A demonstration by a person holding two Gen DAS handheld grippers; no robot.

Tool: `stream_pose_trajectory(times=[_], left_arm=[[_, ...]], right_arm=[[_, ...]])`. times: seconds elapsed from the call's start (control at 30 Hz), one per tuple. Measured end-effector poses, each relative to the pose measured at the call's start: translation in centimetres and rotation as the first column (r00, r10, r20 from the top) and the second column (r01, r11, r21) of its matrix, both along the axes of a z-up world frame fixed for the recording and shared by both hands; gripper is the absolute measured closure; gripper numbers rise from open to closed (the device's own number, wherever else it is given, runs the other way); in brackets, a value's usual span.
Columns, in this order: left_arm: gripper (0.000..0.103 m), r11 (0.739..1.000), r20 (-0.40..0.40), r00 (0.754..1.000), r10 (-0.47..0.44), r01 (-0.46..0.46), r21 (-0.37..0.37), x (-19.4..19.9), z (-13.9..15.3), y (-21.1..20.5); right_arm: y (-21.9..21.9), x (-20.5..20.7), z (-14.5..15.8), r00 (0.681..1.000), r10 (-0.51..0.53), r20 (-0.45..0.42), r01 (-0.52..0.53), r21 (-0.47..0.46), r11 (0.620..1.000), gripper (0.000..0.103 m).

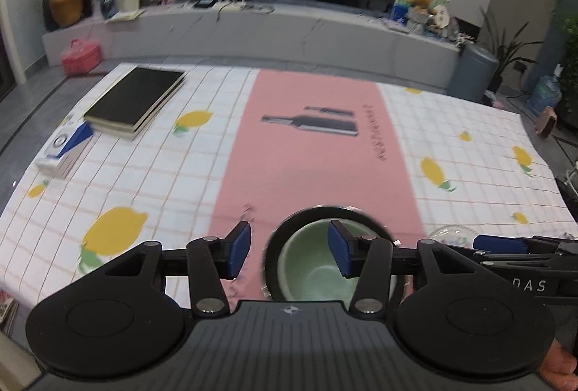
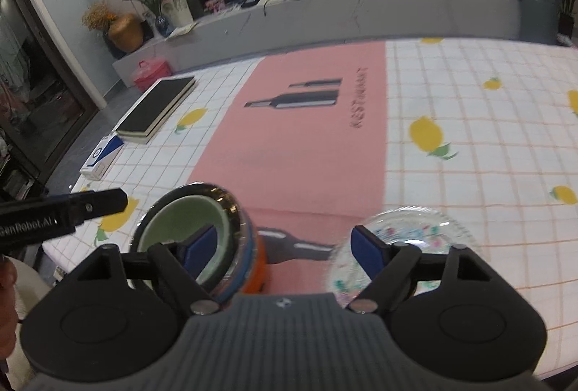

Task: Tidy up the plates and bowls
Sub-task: 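Move both grippers to the stacked bowls and grip their rims, then lift the bowl stack with both grippers and carry it over the plates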

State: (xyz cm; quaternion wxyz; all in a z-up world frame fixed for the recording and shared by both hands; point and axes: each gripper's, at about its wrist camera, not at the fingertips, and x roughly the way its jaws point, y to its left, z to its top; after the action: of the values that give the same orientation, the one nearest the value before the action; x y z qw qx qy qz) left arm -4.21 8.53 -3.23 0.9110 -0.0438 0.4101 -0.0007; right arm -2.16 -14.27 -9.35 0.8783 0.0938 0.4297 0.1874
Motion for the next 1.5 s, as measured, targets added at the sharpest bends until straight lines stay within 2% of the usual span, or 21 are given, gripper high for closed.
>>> stream_pose_trajectory(times=[0.13, 0.23, 0.33, 0.53, 0.63, 0.87, 0.97, 1.07, 1.2, 1.27, 1.4, 1.5], left_arm=[[0.044, 0.996, -0.039, 0.998, 0.049, -0.052, -0.076, -0.3, -0.8, 2.3], [0.041, 0.981, -0.091, 0.992, 0.085, -0.099, -0.167, -0.2, -2.0, 4.1], [0.04, 0.967, -0.131, 0.986, 0.103, -0.13, -0.218, -0.1, -3.3, 5.1], [0.037, 0.935, -0.164, 0.981, 0.103, -0.152, -0.321, 0.7, -5.1, 5.7], [0.037, 0.932, -0.194, 0.976, 0.101, -0.161, -0.323, 1.3, -6.5, 5.3], [0.037, 0.898, -0.251, 0.961, 0.115, -0.209, -0.387, 1.8, -8.8, 5.3], [0.037, 0.889, -0.275, 0.956, 0.107, -0.216, -0.404, 2.1, -9.4, 5.2], [0.038, 0.889, -0.29, 0.951, 0.106, -0.222, -0.4, 2.3, -9.9, 5.0], [0.039, 0.89, -0.306, 0.946, 0.101, -0.224, -0.396, 2.5, -10.3, 4.8], [0.043, 0.892, -0.319, 0.942, 0.103, -0.229, -0.39, 2.6, -10.5, 4.8], [0.046, 0.883, -0.324, 0.94, 0.103, -0.237, -0.406, 2.6, -10.6, 4.9], [0.048, 0.882, -0.326, 0.94, 0.104, -0.238, -0.406, 2.7, -10.6, 4.8]], right_arm=[[1.7, 1.2, -1.1, 0.996, 0.005, -0.094, -0.006, -0.007, 1.0, 0.022], [2.3, 2.3, -2.2, 0.983, 0.0, -0.184, 0.006, 0.029, 1.0, 0.022], [2.8, 3.2, -3.3, 0.965, -0.012, -0.264, 0.03, 0.065, 0.997, 0.022], [3.2, 4.2, -5.1, 0.938, -0.059, -0.342, 0.09, 0.075, 0.993, 0.024], [3.0, 4.5, -5.7, 0.925, -0.062, -0.376, 0.111, 0.109, 0.988, 0.027], [2.7, 4.7, -6.7, 0.91, -0.068, -0.409, 0.135, 0.138, 0.981, 0.03], [2.7, 4.8, -7.0, 0.91, -0.067, -0.41, 0.137, 0.144, 0.98, 0.037], [2.9, 4.9, -7.3, 0.909, -0.064, -0.411, 0.133, 0.143, 0.981, 0.037], [2.6, 5.0, -7.7, 0.905, -0.057, -0.422, 0.14, 0.17, 0.975, 0.045], [2.7, 5.1, -7.7, 0.905, -0.053, -0.422, 0.139, 0.177, 0.974, 0.048], [2.6, 5.3, -8.0, 0.9, -0.033, -0.435, 0.141, 0.218, 0.966, 0.056], [2.6, 5.4, -8.1, 0.898, -0.035, -0.439, 0.146, 0.223, 0.964, 0.056]])
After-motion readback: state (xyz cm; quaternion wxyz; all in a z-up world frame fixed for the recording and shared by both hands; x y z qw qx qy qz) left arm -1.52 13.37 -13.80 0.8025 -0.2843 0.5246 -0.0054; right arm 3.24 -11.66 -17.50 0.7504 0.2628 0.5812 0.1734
